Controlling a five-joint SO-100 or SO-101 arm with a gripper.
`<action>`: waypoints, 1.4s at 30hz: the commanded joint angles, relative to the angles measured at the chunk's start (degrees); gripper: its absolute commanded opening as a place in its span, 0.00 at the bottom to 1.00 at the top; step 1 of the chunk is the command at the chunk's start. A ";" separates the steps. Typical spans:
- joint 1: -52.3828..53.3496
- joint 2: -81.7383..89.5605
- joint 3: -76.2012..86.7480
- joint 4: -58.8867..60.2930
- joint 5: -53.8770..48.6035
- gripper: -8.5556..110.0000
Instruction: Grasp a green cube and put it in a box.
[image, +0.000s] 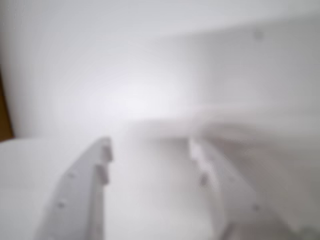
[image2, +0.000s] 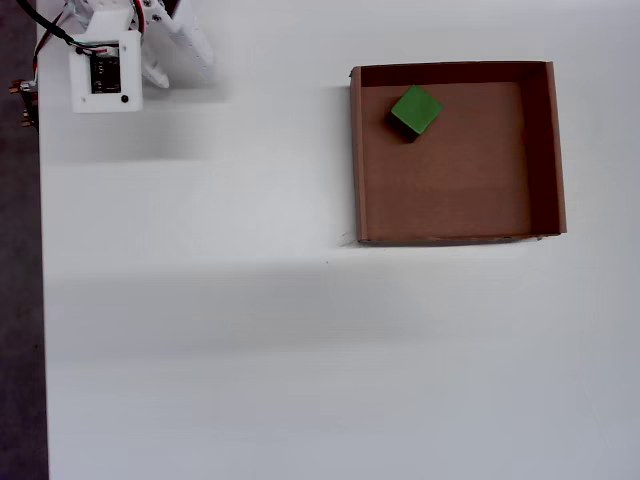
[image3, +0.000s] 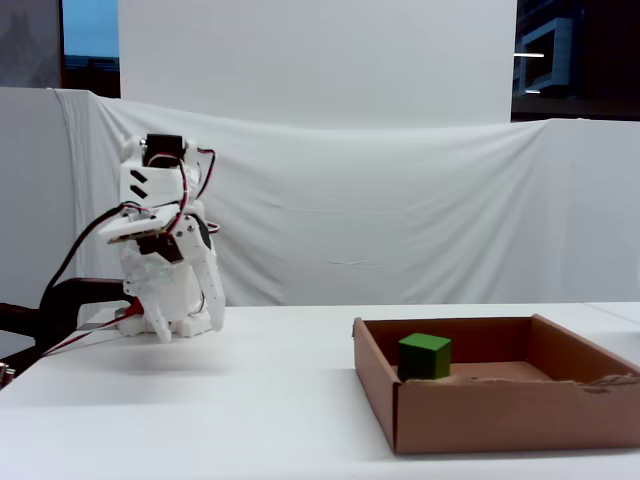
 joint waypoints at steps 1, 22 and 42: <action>0.62 0.26 0.09 0.26 0.09 0.25; 26.19 0.44 0.18 0.35 0.18 0.32; 8.53 0.35 0.26 0.18 3.08 0.32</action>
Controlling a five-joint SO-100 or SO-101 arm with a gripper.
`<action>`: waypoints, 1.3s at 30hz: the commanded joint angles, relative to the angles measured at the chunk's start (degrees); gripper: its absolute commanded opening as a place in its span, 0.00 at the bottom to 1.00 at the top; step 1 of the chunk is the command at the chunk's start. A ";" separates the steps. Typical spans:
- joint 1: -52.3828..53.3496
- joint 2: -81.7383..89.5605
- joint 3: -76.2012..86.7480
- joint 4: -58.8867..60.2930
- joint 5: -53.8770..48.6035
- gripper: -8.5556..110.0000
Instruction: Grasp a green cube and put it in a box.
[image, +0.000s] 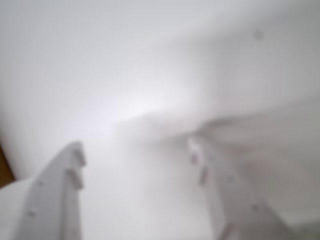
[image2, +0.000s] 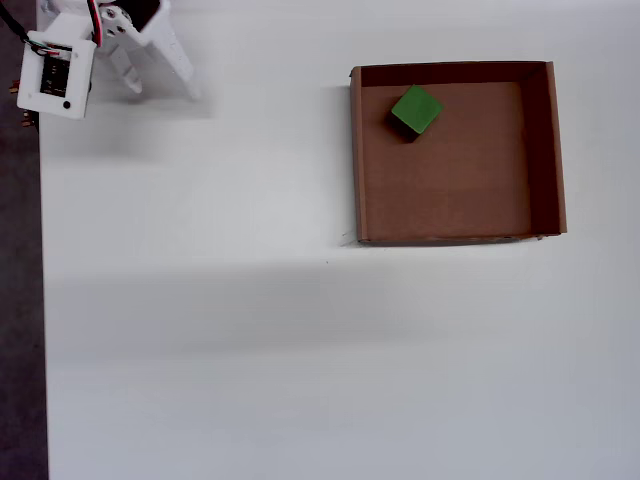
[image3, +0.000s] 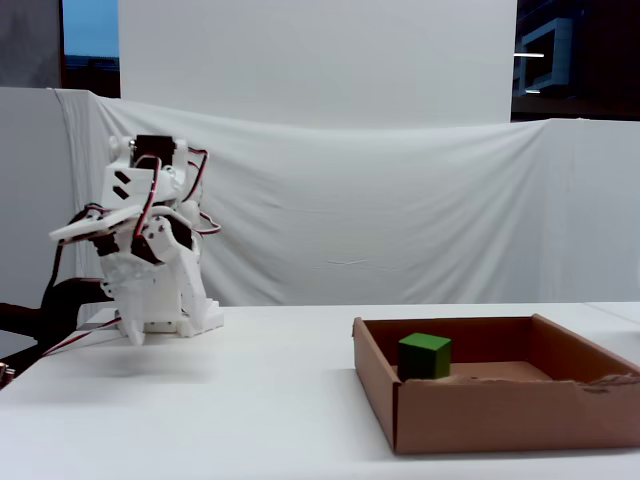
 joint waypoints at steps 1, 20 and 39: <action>-0.62 0.18 -0.26 0.09 0.18 0.32; -1.41 0.18 -0.26 0.18 0.26 0.32; 5.45 0.18 -0.26 0.09 2.29 0.32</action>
